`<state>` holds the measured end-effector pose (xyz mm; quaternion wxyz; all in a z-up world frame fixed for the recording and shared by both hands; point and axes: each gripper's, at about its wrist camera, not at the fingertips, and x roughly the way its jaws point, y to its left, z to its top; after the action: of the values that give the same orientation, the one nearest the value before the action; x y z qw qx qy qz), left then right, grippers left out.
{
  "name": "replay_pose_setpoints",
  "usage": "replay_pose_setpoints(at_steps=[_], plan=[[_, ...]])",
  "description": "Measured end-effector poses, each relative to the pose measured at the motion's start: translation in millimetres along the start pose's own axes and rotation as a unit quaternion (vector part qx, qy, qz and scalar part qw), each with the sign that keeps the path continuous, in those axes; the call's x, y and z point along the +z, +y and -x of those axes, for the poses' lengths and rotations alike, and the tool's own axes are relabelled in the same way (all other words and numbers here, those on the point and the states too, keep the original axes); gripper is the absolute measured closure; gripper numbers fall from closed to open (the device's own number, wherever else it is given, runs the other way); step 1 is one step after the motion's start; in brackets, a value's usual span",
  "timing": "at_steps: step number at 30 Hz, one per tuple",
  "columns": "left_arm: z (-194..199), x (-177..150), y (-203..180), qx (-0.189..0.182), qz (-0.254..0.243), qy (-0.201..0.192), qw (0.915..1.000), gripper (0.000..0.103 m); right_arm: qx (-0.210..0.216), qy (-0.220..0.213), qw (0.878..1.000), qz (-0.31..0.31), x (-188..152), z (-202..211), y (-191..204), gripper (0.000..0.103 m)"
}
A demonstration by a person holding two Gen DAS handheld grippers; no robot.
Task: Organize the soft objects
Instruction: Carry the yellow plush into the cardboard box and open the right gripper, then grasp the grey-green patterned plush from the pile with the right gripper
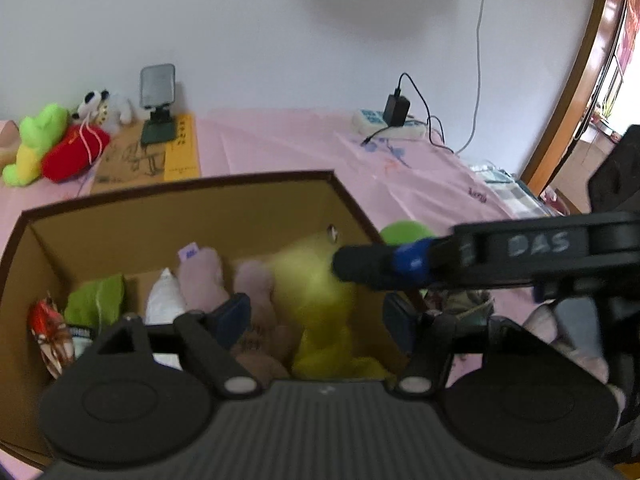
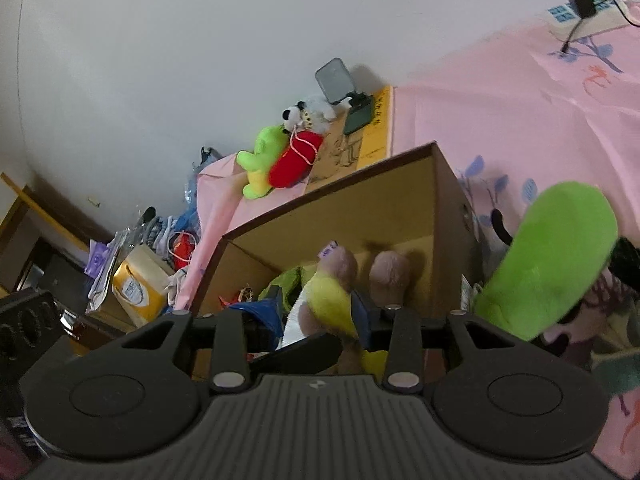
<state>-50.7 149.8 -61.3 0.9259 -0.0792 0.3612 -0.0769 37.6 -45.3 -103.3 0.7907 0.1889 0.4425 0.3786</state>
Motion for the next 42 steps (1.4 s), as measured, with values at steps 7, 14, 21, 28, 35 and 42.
replay_pose_setpoints(at_steps=[7, 14, 21, 28, 35, 42], plan=[[6, 1, -14, -0.019, -0.025, -0.013, 0.9994, 0.037, -0.021, -0.036, 0.998, -0.039, -11, 39, -25, 0.081], [6, 4, -55, -0.061, -0.054, -0.017, 0.9965, 0.037, -0.091, -0.049, 0.992, -0.068, -18, 82, -74, 0.081], [-24, -3, -107, -0.097, -0.079, 0.02, 0.992, 0.036, -0.157, -0.039, 0.984, -0.075, -24, 103, -117, 0.081], [-71, -20, -151, -0.089, -0.103, 0.058, 0.989, 0.035, -0.149, -0.013, 0.987, -0.064, -17, 104, -140, 0.081], [-115, -23, -163, -0.048, -0.077, 0.103, 0.9905, 0.033, -0.127, 0.009, 0.989, -0.073, -5, 101, -160, 0.081], [-141, -20, -175, 0.003, -0.067, 0.126, 0.9898, 0.03, -0.104, 0.037, 0.992, -0.059, 4, 87, -165, 0.08]])
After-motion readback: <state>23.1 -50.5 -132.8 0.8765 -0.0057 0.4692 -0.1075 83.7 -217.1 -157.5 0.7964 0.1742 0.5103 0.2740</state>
